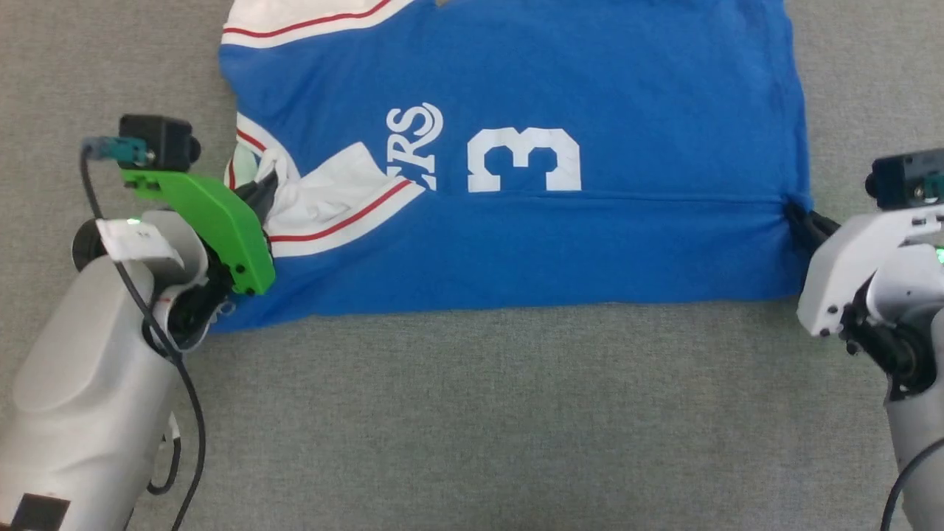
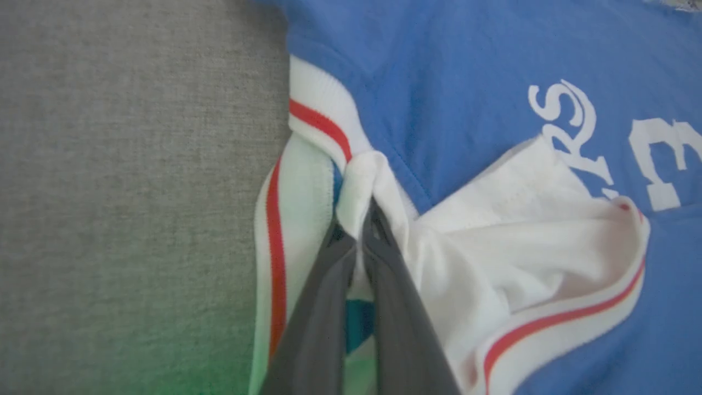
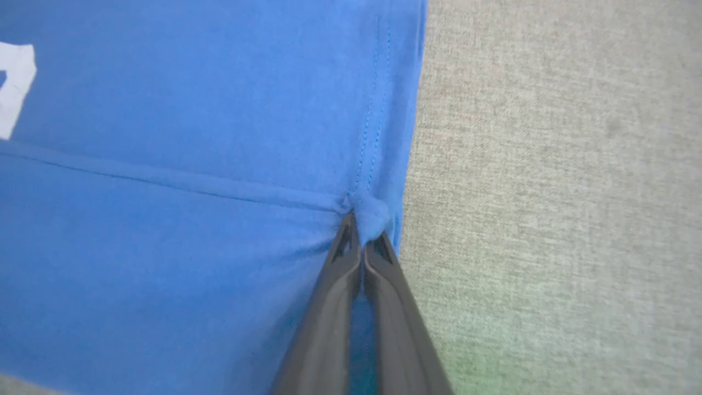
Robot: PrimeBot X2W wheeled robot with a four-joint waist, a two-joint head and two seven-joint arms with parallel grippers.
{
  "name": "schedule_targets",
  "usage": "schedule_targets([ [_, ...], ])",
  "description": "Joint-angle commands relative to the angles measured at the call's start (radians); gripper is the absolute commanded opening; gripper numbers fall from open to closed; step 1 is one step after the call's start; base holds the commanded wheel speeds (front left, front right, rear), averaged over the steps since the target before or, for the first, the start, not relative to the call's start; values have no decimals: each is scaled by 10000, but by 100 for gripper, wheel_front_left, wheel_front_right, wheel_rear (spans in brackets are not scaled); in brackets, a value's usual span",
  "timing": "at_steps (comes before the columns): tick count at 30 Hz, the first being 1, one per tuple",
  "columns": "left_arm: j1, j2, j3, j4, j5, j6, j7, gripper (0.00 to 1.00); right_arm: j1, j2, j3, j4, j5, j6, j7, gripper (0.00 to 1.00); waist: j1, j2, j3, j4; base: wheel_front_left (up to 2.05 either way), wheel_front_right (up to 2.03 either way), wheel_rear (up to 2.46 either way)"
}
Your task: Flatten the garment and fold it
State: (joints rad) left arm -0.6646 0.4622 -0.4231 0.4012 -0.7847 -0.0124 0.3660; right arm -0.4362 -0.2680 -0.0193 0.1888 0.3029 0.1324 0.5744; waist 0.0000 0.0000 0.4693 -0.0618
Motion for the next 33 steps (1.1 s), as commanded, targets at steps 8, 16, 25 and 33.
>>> schedule_targets([
  [8, 853, -107, 195, -464, 854, 993, -2097, 100, 411, 373, -580, -525, 77, -17, -136, 100, 0, 0, -754, 208, 0, 0, 0],
  [16, 2591, -635, 553, -761, 1595, 1829, -5597, 100, 1932, 950, -1123, -1072, -552, -17, -2910, 100, 0, 0, -1985, 389, 0, 0, 0],
  [25, 4890, -863, 846, -1907, 1683, 2221, -6205, 100, 3426, 1780, -1145, -1497, -873, -17, -6418, 100, 0, 0, -2710, 178, 0, 0, 0],
  [33, 5217, -615, 851, -1696, 1402, 2739, -4928, 100, 3612, 2080, -860, -1359, -1089, -17, -7533, 100, 0, 0, -2622, -285, 0, 0, 0],
])
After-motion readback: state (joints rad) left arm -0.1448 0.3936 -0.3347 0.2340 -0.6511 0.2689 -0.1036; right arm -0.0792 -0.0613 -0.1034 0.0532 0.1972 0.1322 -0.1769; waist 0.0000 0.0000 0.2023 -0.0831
